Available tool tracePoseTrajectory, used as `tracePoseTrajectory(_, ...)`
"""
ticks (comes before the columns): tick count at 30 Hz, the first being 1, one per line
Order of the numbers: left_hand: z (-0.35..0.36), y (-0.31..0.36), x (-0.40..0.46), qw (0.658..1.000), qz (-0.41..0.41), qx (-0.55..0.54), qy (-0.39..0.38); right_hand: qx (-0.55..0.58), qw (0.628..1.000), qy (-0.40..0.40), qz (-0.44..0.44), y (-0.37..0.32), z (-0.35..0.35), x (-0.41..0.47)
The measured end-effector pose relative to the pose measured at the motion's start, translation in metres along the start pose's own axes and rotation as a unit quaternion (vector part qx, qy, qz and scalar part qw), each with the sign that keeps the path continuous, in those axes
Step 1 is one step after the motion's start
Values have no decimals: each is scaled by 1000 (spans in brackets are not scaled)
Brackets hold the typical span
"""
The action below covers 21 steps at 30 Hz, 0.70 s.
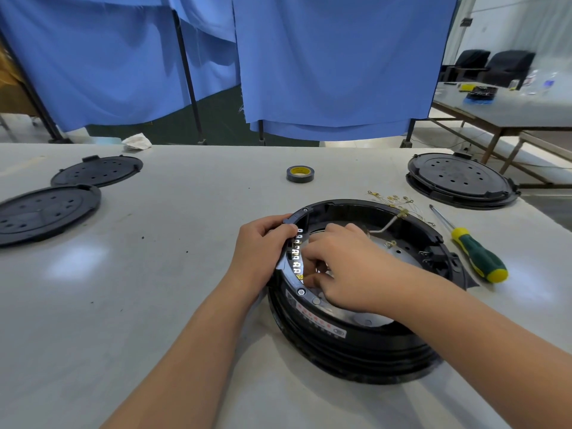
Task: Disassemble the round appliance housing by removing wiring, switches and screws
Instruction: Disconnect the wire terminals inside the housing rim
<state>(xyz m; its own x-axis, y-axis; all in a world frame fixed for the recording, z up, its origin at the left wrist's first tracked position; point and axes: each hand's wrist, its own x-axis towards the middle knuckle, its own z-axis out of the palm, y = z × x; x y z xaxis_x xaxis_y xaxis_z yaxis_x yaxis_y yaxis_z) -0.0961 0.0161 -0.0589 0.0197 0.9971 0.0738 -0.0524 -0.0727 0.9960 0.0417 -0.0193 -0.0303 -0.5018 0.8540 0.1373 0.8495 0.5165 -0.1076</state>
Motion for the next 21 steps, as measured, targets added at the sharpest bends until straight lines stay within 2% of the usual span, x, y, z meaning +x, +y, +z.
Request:
tracePoseTrajectory(13, 0, 1, -1, 1000, -4, 4, 3, 7, 1000, 0, 3, 1, -1, 0)
tracePoseTrajectory(21, 0, 1, -2, 1000, -7, 5, 4, 27, 999, -9, 38, 2, -2, -3)
